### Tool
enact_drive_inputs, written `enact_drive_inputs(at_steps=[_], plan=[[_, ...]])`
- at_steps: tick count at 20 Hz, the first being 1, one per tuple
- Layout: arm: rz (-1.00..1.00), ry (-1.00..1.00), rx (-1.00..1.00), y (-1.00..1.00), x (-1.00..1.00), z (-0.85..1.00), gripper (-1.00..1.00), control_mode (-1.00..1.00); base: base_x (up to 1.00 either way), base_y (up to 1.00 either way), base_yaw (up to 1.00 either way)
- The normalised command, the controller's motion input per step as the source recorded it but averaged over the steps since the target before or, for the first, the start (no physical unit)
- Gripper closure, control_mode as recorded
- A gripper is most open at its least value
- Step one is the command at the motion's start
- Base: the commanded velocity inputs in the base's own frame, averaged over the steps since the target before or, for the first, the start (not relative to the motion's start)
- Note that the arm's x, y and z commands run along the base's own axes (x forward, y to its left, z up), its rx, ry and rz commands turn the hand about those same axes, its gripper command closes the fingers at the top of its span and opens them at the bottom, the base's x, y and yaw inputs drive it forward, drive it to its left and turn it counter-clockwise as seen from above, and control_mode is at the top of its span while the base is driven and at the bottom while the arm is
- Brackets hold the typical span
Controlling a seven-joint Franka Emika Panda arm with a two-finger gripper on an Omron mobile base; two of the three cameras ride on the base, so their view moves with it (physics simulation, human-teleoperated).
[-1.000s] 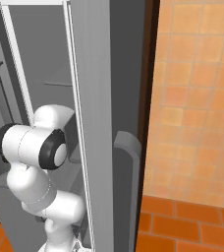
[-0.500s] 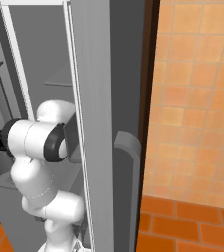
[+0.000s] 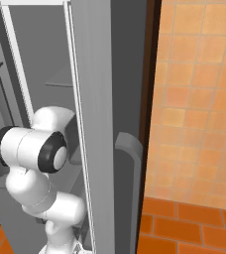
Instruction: Take the strawberry from the fridge and place it on top of the pancake, located on the dining counter.
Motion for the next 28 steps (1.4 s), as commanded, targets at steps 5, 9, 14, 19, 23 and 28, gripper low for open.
enact_drive_inputs(at_steps=[5,9,14,19,23,28], plan=[[0.0,0.0,0.0,0.0,-0.01,-0.21,-1.0,-1.0,0.0,0.0,0.0],[0.0,0.0,0.0,0.01,-0.08,-0.31,1.0,-1.0,0.0,0.0,0.0],[0.0,0.0,0.0,0.0,-0.2,-0.2,1.0,-1.0,0.0,0.0,0.0],[0.0,0.0,0.08,0.0,-0.36,0.2,1.0,-1.0,0.0,0.0,0.0],[0.0,-0.03,0.12,-0.11,-0.96,0.69,1.0,-1.0,0.0,0.0,0.0],[0.0,0.0,0.05,-0.05,-1.0,0.56,1.0,-1.0,0.0,0.0,0.0]])
